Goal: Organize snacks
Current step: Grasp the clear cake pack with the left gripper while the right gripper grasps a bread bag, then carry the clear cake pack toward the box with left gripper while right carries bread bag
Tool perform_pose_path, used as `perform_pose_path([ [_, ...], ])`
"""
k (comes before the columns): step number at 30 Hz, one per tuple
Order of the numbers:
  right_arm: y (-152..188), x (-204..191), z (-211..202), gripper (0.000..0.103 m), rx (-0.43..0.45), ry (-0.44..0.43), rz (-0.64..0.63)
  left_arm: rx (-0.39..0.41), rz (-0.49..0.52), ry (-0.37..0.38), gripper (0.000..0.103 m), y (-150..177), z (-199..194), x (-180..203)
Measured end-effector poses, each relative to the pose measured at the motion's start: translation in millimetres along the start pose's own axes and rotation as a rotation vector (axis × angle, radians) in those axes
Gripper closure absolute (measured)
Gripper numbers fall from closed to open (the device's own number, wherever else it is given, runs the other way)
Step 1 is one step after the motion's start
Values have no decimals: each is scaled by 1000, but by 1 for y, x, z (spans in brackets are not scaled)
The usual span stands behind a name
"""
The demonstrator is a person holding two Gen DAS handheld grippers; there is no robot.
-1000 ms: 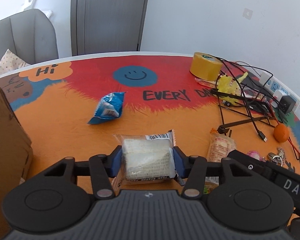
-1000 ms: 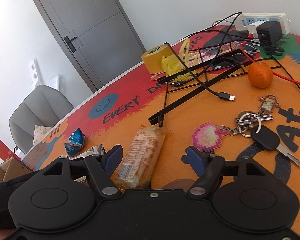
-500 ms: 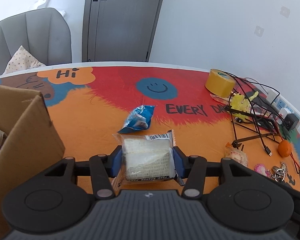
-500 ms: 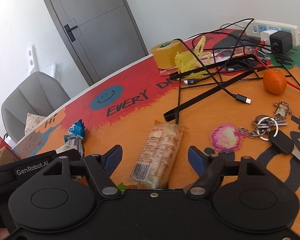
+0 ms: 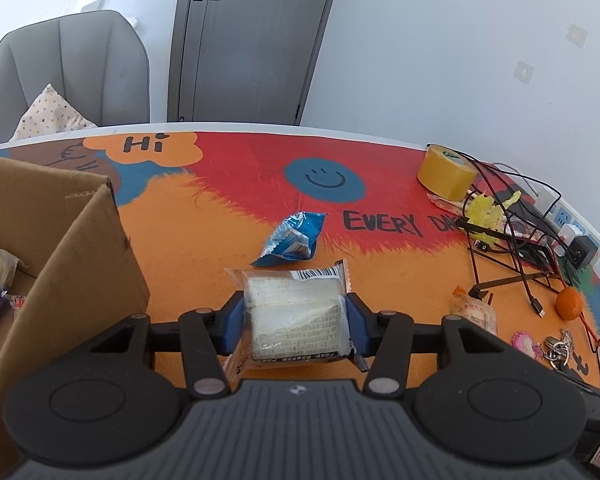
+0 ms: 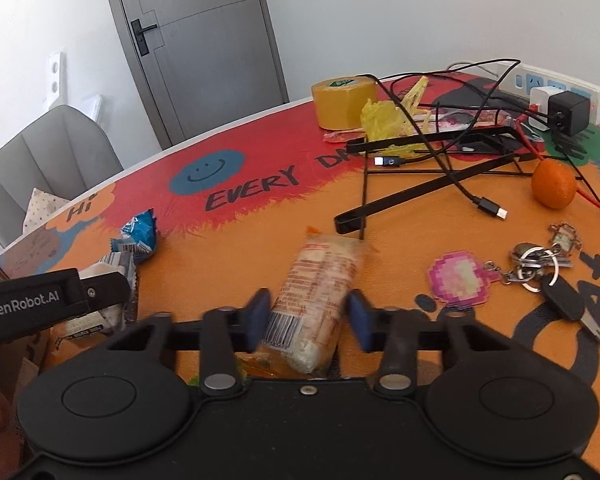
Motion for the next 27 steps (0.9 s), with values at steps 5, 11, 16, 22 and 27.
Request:
perform_pose_path([
  [5,2,11,-8,66,8,-34,40,6,10,10,52,2,-6,6],
  [11,1,16,-22,66,36,-55,68,26,21,18,52,1,-19,12],
  [16,-4,13,-37,66,63,-79,81,56,19,21,52,-3,-37,12],
  [22,-8,6,-58,66,101,-105,88,95,19,17,52,-9,-60,9],
  [27,-8,-5,-74,66,124,-134,78,123,13,11,52,-10,-80,2],
])
Point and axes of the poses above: each gripper's, at about its wrist camera, not at the fingertips, and z roughly the way its jaws point, x to its right, y to its underside, the point moved 7 cm from there along z, roughly the way its jaws point, and after that the axes turned 8 degrees about z, right-handed, at the moved point
